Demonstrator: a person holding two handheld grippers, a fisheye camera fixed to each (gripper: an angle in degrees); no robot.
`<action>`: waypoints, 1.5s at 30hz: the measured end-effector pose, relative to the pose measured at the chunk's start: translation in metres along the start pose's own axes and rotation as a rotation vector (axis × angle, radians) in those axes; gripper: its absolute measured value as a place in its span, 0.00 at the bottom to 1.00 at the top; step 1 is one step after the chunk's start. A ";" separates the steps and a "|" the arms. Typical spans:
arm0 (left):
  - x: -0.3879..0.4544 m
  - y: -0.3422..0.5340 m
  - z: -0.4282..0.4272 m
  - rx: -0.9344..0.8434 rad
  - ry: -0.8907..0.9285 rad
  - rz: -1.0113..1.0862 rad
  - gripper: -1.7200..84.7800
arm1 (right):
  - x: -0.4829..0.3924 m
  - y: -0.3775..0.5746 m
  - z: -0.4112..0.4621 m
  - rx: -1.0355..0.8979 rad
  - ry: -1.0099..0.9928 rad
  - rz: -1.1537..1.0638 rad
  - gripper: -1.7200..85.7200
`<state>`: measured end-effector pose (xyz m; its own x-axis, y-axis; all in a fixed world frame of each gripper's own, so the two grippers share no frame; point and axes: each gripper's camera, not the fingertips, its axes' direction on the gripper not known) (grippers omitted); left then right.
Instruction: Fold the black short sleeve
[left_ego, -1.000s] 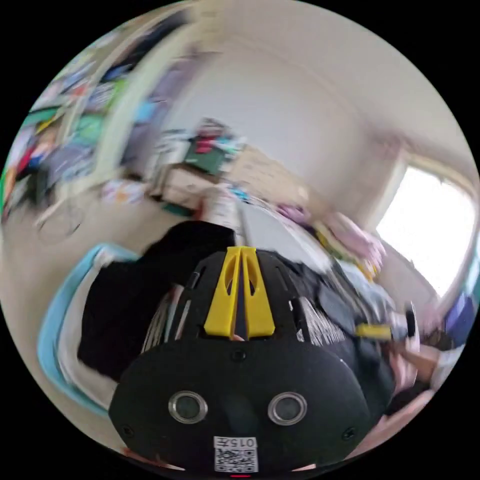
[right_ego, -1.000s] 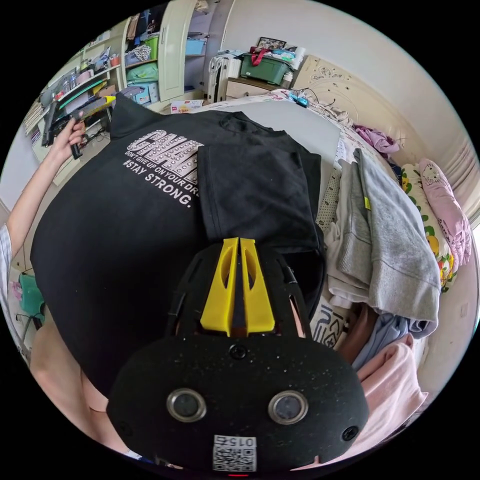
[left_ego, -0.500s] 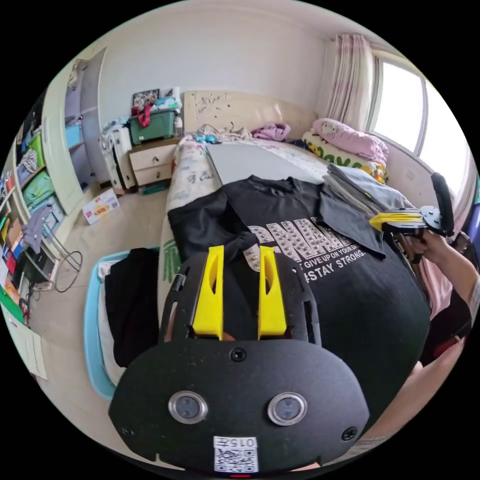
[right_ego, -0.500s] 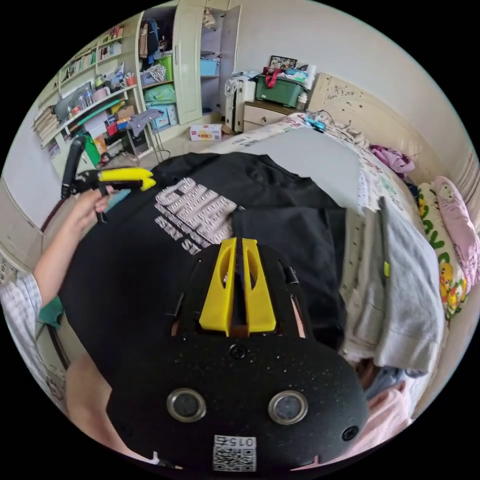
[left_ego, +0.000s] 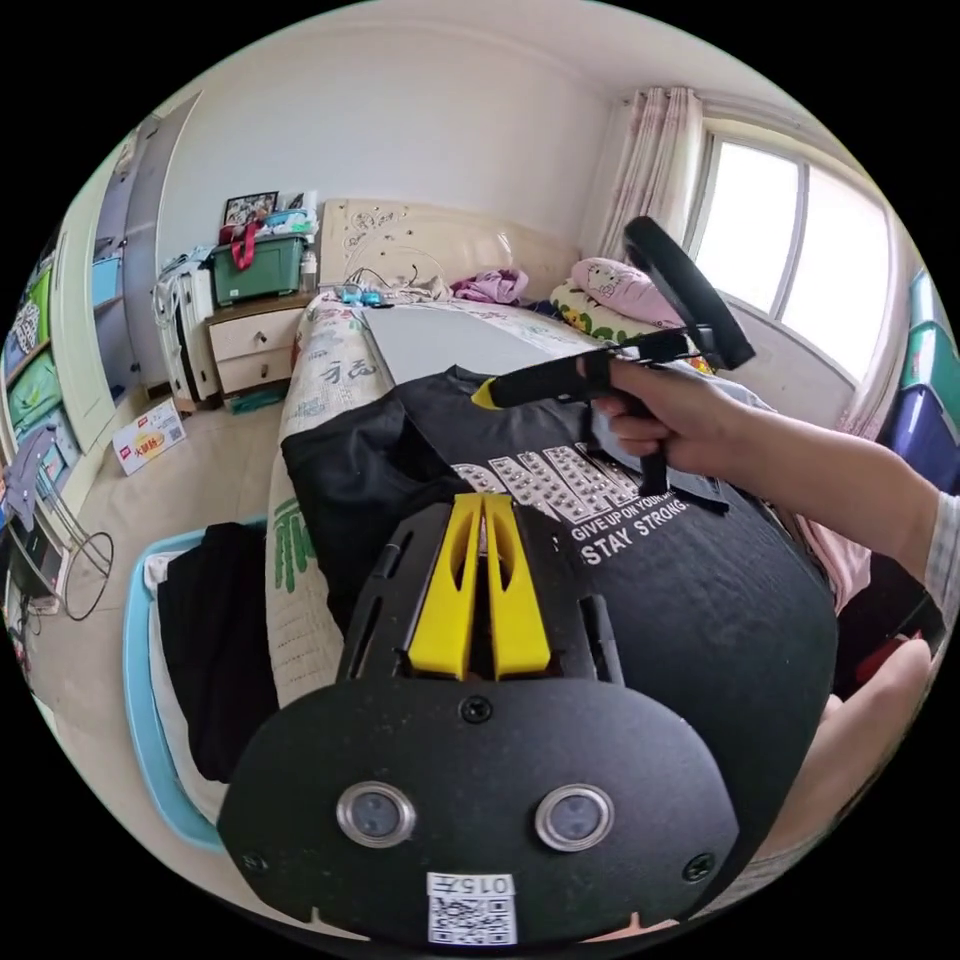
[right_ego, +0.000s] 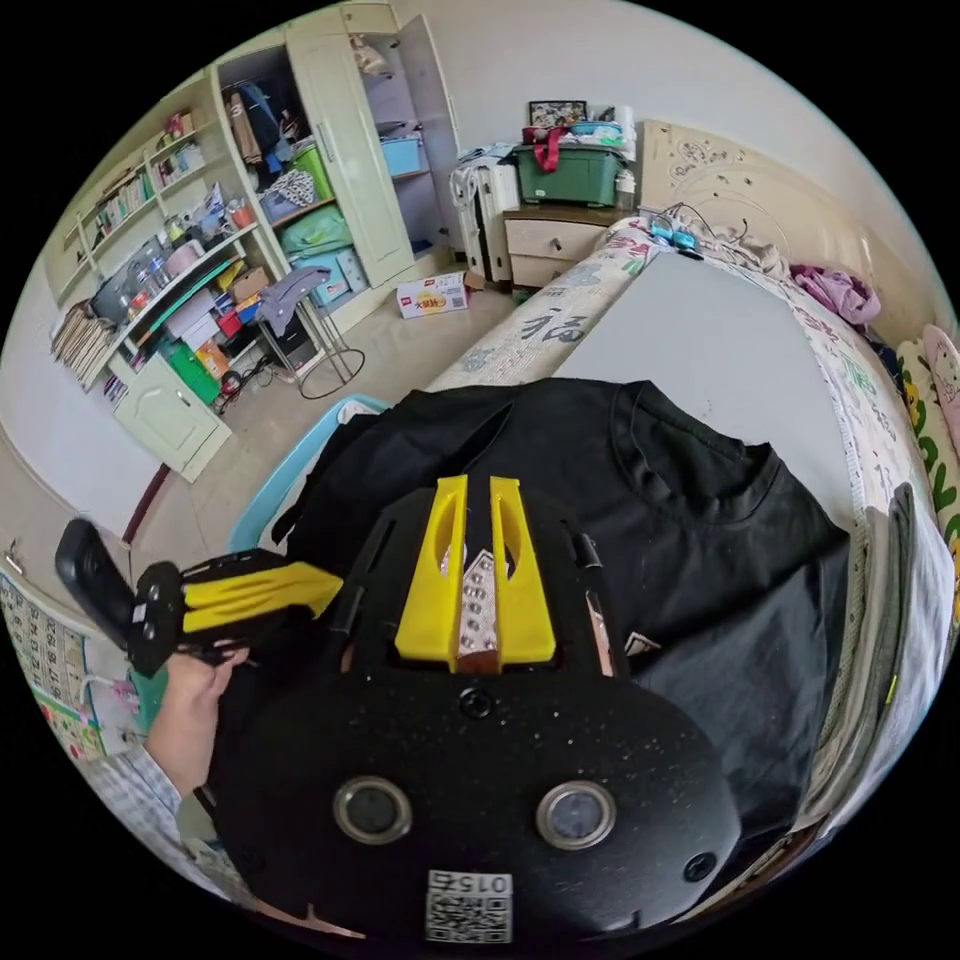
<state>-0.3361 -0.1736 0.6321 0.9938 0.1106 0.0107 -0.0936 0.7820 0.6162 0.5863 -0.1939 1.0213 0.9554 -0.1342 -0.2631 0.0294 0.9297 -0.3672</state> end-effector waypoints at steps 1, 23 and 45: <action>0.002 0.002 -0.002 0.014 -0.034 -0.001 0.05 | 0.002 -0.003 0.005 -0.012 -0.001 0.019 0.08; 0.029 0.025 -0.011 -0.078 0.149 0.271 0.04 | 0.028 -0.024 0.035 -0.140 0.033 0.035 0.14; 0.053 0.024 -0.019 -0.043 0.105 0.362 0.11 | 0.084 0.009 -0.037 -0.059 0.182 0.095 0.12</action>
<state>-0.2865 -0.1368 0.6324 0.8845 0.4451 0.1399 -0.4426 0.7055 0.5536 0.6556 -0.2099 0.9627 0.8840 -0.1113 -0.4540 -0.0807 0.9203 -0.3828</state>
